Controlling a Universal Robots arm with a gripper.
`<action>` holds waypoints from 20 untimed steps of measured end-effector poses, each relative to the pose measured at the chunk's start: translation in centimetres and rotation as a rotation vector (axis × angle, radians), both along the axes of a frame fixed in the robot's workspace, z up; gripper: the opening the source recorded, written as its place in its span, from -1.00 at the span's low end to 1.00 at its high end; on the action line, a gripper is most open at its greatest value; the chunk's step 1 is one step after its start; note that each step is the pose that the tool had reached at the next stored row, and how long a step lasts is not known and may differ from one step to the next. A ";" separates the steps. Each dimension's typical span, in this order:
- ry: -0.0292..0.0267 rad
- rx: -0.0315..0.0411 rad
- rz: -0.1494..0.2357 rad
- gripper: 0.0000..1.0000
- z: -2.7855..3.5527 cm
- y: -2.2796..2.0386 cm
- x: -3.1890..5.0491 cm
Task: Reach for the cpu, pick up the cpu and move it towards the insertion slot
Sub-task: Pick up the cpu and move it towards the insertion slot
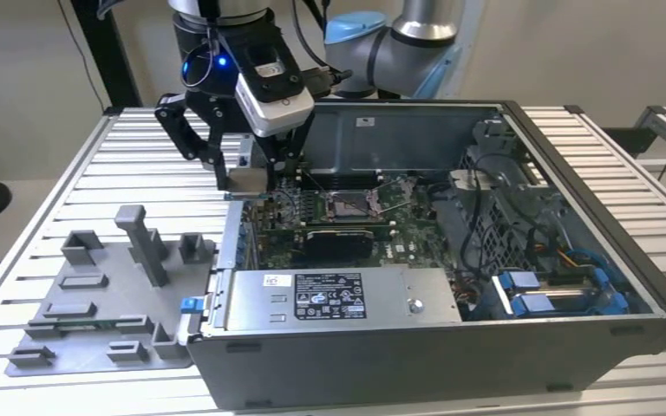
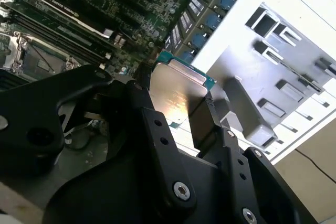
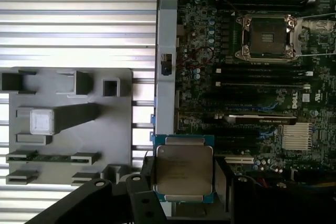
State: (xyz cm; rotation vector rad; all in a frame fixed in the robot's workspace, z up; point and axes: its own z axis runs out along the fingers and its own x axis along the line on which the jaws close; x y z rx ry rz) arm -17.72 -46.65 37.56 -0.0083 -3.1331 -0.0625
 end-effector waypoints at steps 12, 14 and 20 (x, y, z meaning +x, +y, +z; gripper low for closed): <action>0.0000 0.0000 0.000 -1.00 0.00 0.00 0.45; 0.0000 -0.0001 0.000 -1.00 0.00 -0.01 0.86; 0.0000 -0.0001 0.000 -1.00 0.00 -0.01 2.33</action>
